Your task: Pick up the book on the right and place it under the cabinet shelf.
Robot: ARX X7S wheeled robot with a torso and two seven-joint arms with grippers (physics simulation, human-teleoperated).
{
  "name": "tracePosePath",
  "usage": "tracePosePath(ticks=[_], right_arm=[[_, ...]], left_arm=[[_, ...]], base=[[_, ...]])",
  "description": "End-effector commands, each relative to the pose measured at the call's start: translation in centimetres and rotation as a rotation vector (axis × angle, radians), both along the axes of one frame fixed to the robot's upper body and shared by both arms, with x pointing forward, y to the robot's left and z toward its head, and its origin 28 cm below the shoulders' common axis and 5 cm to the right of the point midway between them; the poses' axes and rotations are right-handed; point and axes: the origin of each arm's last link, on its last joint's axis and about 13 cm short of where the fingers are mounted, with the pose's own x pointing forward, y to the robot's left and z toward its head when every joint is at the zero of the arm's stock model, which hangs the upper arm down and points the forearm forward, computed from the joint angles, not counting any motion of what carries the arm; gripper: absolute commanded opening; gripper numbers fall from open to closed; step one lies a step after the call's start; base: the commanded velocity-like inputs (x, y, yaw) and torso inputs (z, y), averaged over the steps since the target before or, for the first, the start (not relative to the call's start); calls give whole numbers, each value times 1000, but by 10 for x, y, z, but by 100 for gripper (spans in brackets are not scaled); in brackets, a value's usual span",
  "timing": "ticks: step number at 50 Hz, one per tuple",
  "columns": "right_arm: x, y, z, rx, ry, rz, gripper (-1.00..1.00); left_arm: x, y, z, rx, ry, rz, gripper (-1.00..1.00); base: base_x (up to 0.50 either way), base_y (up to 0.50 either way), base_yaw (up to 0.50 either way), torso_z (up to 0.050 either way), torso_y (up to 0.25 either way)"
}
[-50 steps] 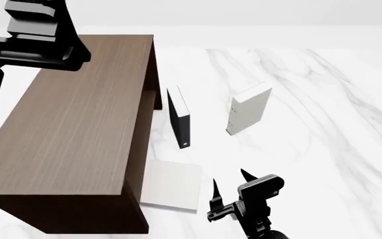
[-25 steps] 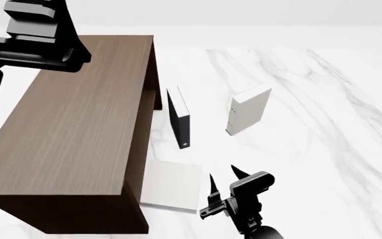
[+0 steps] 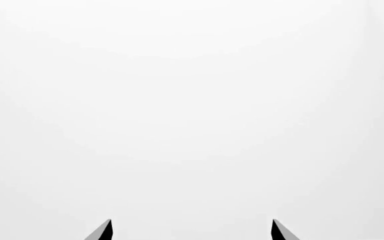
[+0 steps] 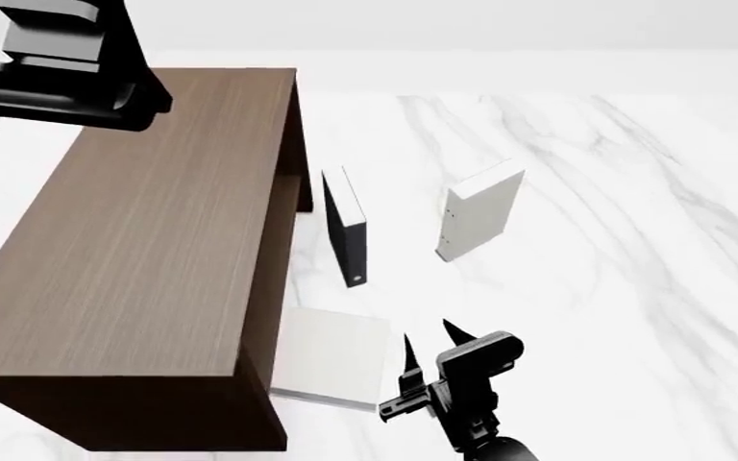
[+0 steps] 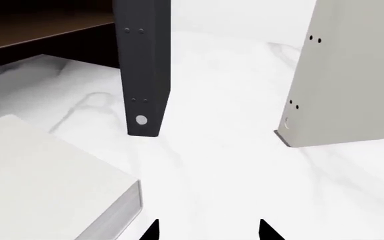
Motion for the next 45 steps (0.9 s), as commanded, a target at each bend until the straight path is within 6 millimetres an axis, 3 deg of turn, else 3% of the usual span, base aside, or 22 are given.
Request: tracePosePath(ticks=[1,45], right_arm=[[-12,13,-16,-71,95,51,100],[-2,39,0,-53,82,97,100]], left_arm=[[1,1,1,0,-3,-1,100],[0,1,-2,1,5,-8,100]], base=[[0,0,0,0,0],[0,0,0,0,-2]])
